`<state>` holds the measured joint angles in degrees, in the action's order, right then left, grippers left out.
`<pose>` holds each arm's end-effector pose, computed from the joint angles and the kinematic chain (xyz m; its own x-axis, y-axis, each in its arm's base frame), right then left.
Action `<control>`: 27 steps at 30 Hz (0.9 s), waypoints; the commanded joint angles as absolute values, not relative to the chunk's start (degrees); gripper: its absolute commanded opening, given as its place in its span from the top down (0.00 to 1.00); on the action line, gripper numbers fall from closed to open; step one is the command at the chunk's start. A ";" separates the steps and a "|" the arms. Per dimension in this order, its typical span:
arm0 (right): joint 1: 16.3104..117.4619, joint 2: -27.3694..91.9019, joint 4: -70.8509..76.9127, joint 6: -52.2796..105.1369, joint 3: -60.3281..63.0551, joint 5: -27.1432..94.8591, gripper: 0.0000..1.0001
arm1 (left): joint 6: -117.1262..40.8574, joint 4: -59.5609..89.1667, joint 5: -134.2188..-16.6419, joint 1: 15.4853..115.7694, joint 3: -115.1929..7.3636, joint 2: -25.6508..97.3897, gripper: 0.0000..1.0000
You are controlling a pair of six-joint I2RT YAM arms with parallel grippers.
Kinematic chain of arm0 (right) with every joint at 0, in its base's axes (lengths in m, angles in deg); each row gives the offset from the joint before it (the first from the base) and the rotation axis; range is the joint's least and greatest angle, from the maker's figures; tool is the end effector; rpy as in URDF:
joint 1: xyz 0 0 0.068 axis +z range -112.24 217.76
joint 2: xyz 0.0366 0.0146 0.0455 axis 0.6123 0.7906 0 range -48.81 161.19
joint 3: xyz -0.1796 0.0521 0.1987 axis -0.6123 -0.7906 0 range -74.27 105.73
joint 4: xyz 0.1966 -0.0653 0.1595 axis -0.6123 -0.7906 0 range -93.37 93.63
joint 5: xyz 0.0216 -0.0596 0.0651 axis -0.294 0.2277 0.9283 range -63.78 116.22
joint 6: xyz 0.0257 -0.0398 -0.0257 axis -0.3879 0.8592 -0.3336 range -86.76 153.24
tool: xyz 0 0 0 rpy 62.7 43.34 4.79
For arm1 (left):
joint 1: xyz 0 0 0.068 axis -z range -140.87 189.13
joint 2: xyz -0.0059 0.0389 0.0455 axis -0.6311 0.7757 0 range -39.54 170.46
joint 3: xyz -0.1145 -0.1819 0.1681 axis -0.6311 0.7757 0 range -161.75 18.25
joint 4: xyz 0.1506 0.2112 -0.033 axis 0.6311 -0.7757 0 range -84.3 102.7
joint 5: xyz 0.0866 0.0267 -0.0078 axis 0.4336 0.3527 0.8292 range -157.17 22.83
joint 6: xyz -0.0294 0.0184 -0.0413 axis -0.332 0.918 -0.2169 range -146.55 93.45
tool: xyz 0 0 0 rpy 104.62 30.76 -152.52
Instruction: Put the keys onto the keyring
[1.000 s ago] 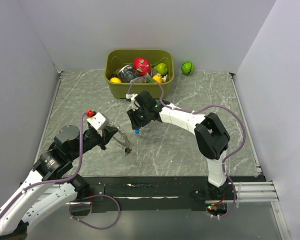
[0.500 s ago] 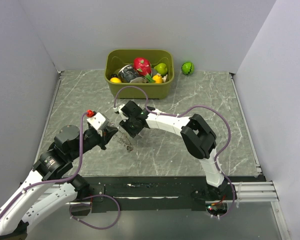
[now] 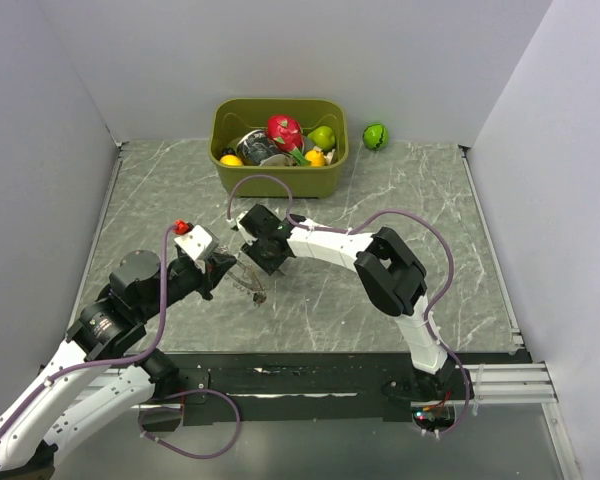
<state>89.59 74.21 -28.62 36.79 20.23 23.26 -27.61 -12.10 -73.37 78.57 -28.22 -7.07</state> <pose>0.2865 0.3616 0.1751 -0.4906 -0.7242 -0.4846 -0.8015 0.5933 -0.0752 0.0963 -0.0843 0.3523 -0.1577 0.1061 -0.9818 0.7108 0.7024 -0.0383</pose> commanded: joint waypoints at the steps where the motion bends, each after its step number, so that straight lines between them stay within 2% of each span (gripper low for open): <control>1: 90.23 73.62 -28.89 37.81 21.00 24.28 0.56 | -27.35 -9.10 -73.76 78.33 -28.68 -7.46 0.99; 10: 90.49 75.37 -30.91 37.99 21.97 23.94 0.61 | -27.35 -9.18 -73.41 78.33 -28.59 -7.81 0.99; 22: 90.58 77.49 -33.37 37.55 23.99 22.17 0.62 | -27.35 -9.19 -73.41 78.33 -28.59 -7.81 0.99; 27: 91.02 75.20 -30.21 37.55 21.80 20.33 0.59 | -27.43 -9.27 -73.50 78.33 -28.59 -7.81 0.99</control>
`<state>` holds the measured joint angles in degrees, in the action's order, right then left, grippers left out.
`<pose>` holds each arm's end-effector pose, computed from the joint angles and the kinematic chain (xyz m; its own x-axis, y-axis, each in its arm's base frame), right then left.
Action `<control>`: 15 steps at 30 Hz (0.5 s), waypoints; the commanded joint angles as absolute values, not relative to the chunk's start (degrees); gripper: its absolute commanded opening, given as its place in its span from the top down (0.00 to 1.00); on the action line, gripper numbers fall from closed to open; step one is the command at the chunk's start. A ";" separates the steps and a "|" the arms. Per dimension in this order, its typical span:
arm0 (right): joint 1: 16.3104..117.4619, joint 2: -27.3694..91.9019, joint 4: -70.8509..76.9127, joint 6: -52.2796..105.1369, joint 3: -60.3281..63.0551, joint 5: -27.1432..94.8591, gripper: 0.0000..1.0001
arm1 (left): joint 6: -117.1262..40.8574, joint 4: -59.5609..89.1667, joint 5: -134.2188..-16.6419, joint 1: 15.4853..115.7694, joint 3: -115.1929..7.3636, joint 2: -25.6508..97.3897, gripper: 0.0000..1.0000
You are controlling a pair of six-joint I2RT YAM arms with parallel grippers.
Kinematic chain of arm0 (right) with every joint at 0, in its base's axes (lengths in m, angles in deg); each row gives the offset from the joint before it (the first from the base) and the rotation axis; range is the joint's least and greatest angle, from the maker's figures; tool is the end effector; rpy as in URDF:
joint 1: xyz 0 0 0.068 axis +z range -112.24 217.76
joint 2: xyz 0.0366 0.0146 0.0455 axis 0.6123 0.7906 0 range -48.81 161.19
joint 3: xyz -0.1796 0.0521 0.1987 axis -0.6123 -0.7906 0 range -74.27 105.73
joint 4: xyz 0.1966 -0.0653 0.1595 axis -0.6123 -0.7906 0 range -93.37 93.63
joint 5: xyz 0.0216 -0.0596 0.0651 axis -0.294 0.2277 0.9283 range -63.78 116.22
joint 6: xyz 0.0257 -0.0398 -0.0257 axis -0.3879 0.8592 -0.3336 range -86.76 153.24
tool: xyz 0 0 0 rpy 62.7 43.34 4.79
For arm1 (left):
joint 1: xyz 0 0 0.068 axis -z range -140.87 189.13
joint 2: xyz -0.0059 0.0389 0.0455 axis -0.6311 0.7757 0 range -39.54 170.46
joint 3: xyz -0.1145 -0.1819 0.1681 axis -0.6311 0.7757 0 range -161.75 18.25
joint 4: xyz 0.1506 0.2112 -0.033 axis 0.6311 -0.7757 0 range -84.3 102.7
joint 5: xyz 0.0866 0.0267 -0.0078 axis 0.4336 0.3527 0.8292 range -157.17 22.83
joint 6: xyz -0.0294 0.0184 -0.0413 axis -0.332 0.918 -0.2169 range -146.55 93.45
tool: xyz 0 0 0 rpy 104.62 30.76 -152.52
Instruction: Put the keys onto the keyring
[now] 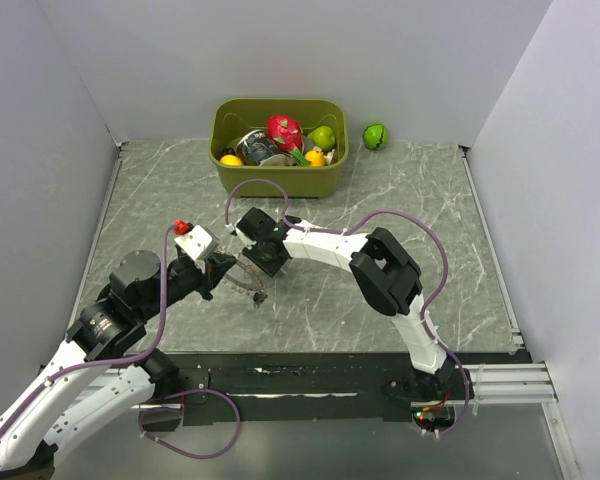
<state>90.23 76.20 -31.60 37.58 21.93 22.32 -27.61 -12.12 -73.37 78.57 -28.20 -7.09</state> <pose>0.2839 0.3657 0.1659 -0.4876 -0.7588 -0.4319 -0.8123 0.5756 -0.0941 0.0963 -0.0843 0.3522 -0.1580 0.1063 -0.9817 0.7108 0.7024 -0.0383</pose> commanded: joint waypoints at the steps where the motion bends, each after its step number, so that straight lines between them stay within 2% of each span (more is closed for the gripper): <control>1: 91.02 75.11 -30.04 37.38 21.97 19.46 0.58 | -27.43 -9.19 -73.50 78.33 -28.59 -7.81 0.99; 15: 91.90 74.76 -26.43 37.29 21.70 15.50 0.56 | -27.35 -9.27 -73.41 78.33 -28.59 -7.81 0.99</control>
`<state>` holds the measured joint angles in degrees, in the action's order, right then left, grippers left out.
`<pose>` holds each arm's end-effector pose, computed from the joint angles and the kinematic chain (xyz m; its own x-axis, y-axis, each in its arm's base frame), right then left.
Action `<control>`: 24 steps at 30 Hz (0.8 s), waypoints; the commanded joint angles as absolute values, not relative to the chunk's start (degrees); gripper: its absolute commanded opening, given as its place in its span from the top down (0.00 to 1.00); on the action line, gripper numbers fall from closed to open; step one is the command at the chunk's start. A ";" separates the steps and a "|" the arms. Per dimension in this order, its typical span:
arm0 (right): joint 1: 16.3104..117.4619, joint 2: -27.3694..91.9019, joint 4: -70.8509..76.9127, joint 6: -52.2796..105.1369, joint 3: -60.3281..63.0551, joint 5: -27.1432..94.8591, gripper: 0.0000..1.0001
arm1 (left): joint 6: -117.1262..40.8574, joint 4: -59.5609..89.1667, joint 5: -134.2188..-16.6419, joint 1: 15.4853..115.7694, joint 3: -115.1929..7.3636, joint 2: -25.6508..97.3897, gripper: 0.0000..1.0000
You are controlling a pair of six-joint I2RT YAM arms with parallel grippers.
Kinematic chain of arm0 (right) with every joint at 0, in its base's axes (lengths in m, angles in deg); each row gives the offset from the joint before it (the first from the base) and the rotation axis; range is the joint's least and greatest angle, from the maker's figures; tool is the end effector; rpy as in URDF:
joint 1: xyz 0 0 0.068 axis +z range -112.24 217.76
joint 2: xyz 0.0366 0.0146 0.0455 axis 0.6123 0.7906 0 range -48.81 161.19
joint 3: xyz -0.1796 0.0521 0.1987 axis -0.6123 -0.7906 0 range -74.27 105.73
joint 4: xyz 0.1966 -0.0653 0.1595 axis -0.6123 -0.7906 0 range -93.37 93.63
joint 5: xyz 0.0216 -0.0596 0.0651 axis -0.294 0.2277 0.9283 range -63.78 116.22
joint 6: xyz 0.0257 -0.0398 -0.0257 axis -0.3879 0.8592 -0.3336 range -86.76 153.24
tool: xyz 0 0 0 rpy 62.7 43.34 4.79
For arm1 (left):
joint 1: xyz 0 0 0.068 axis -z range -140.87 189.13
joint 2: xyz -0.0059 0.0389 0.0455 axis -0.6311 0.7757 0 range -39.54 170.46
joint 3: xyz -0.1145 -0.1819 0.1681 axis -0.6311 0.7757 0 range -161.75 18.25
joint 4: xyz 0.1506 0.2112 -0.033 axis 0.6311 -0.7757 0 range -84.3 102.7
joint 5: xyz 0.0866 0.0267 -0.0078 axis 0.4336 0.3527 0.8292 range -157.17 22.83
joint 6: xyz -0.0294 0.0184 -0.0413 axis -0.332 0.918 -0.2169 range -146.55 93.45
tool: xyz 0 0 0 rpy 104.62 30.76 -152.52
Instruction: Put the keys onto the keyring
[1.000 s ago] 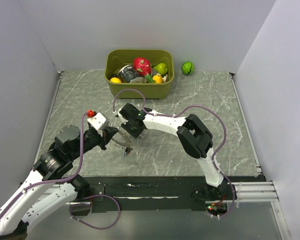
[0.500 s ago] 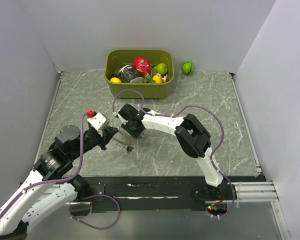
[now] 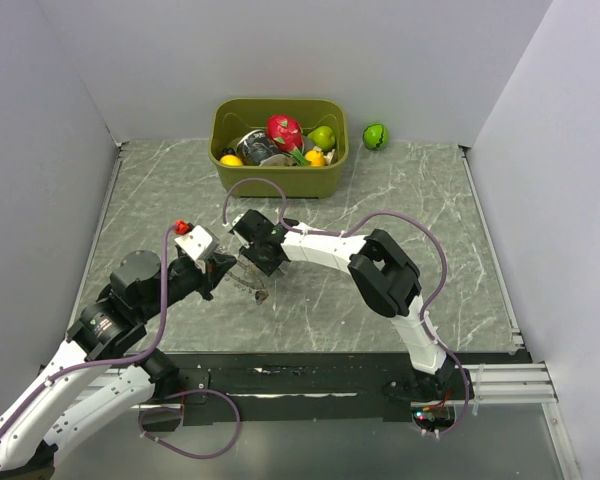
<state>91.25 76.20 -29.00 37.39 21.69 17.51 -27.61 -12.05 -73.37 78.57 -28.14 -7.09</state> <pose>0.2819 0.3719 0.1672 -0.4680 -0.7524 -0.4635 -0.7877 0.5929 -0.1673 0.0964 -0.0843 0.3520 -0.1578 0.1062 -0.9817 0.7108 0.7024 -0.0383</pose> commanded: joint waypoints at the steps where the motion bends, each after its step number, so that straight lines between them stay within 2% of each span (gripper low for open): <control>1: 91.90 75.46 -26.78 37.46 22.05 15.49 0.56 | -27.35 -9.27 -73.41 78.33 -28.59 -7.72 0.99; 8: 91.90 75.64 -28.11 35.62 22.50 14.79 0.59 | -27.26 -9.19 -73.41 78.33 -28.50 -7.55 0.99; 13: 91.20 70.73 -24.95 31.05 19.43 12.42 0.57 | -27.26 -9.27 -73.41 78.24 -28.59 -7.72 0.99; 20: 88.83 62.55 -18.36 24.02 10.73 17.60 0.57 | -27.26 -9.27 -73.32 78.24 -28.50 -7.72 0.99; 24: 86.28 58.16 -14.14 18.41 5.90 24.78 0.57 | -27.17 -9.27 -73.32 78.24 -28.50 -7.72 0.99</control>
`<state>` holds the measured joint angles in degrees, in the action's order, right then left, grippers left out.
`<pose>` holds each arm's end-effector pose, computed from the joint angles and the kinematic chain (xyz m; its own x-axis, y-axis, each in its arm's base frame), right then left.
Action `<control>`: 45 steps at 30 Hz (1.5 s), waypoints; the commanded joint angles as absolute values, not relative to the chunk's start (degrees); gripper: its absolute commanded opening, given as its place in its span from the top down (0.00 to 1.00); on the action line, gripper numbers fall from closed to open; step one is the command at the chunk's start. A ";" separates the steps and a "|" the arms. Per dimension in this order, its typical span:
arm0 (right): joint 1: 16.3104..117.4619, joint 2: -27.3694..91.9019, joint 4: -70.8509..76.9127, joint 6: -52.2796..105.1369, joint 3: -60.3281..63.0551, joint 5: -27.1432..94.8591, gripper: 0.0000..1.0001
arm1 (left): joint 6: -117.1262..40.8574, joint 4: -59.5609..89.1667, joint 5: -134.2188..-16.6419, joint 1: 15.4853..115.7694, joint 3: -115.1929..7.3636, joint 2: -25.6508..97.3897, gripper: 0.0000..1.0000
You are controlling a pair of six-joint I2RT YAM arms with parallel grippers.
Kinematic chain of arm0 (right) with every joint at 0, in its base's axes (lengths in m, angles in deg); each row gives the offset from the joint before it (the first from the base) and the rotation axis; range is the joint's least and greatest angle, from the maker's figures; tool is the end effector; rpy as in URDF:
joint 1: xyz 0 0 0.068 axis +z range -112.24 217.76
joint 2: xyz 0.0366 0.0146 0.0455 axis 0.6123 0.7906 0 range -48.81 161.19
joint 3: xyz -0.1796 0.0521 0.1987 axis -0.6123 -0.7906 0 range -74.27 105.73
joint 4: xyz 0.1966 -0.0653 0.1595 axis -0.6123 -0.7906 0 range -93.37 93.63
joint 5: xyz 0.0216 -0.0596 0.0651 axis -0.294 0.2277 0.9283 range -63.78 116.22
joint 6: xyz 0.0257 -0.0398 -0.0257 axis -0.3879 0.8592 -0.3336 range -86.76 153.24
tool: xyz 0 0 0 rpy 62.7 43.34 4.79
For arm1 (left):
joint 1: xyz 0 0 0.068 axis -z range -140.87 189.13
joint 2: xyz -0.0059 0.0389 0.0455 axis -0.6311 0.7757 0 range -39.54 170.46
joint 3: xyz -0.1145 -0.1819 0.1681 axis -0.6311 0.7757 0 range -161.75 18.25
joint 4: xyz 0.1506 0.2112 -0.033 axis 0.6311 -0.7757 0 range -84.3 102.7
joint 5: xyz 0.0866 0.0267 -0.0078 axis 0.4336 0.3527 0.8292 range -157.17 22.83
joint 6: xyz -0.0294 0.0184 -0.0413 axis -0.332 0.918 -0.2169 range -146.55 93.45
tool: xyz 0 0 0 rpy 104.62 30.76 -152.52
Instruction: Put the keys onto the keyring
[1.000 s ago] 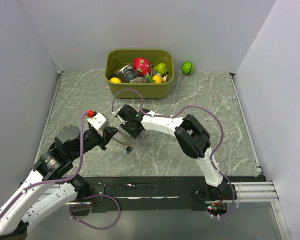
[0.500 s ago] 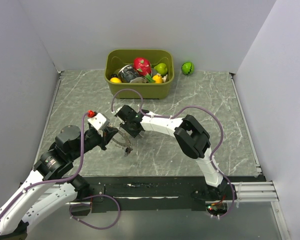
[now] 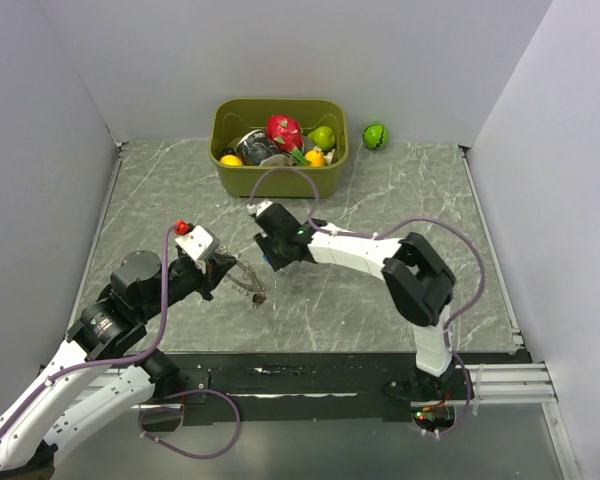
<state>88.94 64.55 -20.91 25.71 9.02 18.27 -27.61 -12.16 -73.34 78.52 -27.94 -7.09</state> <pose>0.2734 0.3320 0.1961 -0.6012 -0.5401 -0.5889 -0.6482 0.7606 -0.0359 0.0967 -0.0844 0.3506 -0.1620 0.1094 -0.9807 0.7096 0.7035 -0.0388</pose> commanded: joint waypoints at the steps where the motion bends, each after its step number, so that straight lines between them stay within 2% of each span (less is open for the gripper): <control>1: 85.32 57.45 -11.60 17.26 3.62 26.38 0.57 | -27.17 -9.27 -73.32 78.24 -28.50 -7.72 0.99; 4: 80.84 55.34 -6.59 12.08 -1.30 37.59 0.58 | -27.17 -9.36 -73.06 78.15 -28.50 -7.90 0.99; 8: 76.88 55.51 -3.23 7.50 -2.64 44.58 0.60 | -27.17 -9.36 -72.80 78.24 -28.42 -8.16 0.99; 20: 76.17 61.83 -8.15 3.71 1.75 46.96 0.65 | -27.17 -9.36 -72.79 78.24 -28.33 -8.16 0.99; 45: 76.78 70.36 -11.67 2.92 7.99 47.93 0.64 | -27.17 -9.45 -72.88 78.24 -28.15 -8.34 0.99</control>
